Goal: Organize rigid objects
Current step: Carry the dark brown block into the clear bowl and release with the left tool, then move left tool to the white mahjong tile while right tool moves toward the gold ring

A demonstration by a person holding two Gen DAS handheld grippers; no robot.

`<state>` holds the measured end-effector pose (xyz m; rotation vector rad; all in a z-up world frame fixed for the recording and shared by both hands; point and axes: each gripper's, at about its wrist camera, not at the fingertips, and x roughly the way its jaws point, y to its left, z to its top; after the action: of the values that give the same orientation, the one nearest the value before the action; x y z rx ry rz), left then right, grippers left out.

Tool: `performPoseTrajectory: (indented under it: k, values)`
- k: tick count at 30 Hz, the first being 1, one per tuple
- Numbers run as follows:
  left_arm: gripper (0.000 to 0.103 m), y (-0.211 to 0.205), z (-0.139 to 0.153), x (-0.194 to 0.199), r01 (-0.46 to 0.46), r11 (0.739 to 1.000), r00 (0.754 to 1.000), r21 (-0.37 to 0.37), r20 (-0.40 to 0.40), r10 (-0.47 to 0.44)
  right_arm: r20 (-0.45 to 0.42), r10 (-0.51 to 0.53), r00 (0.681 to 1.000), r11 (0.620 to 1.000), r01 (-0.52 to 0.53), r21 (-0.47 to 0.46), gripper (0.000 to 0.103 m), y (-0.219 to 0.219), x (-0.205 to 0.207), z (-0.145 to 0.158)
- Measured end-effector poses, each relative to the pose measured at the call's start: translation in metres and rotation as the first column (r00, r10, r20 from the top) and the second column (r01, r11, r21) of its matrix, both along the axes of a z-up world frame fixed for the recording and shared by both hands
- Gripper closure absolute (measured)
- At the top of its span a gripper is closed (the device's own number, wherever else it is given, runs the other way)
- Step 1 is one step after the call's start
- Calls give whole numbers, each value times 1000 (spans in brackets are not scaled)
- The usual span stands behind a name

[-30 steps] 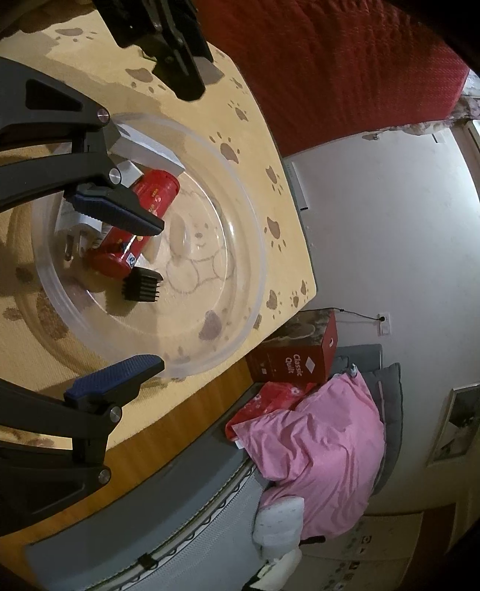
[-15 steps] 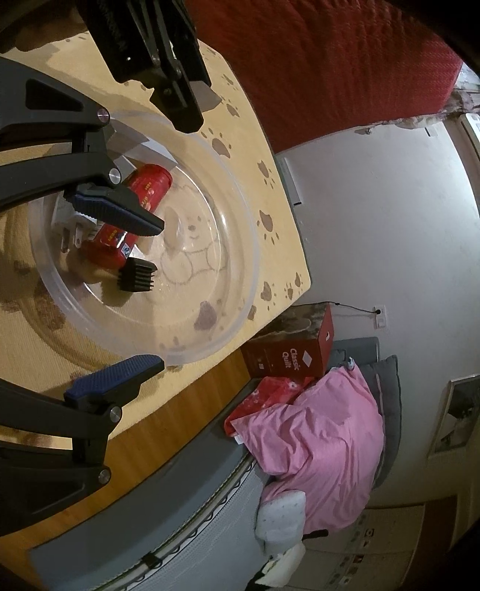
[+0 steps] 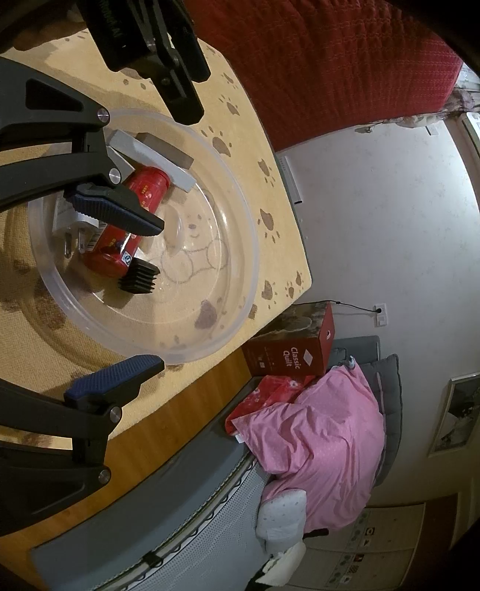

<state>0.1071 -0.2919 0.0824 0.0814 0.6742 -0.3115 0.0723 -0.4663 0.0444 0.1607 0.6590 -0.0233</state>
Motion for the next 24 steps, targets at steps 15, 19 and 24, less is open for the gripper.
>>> performPoseTrajectory:
  k: [15, 19, 24]
  values:
    - [25, 23, -9, -7, -60, 998, 998, -5, -21, 60, 6, -4, 1000, 1000, 4, 18, 28, -2, -4, 0]
    - [24, 32, -11, -8, -85, 996, 996, -8, -21, 84, 13, -3, 1000, 1000, 3, 19, 27, -1, -6, 2]
    - [24, 47, -14, -10, -123, 992, 992, -15, -25, 122, 20, 6, 1000, 1000, -6, 26, 26, 6, -7, 6]
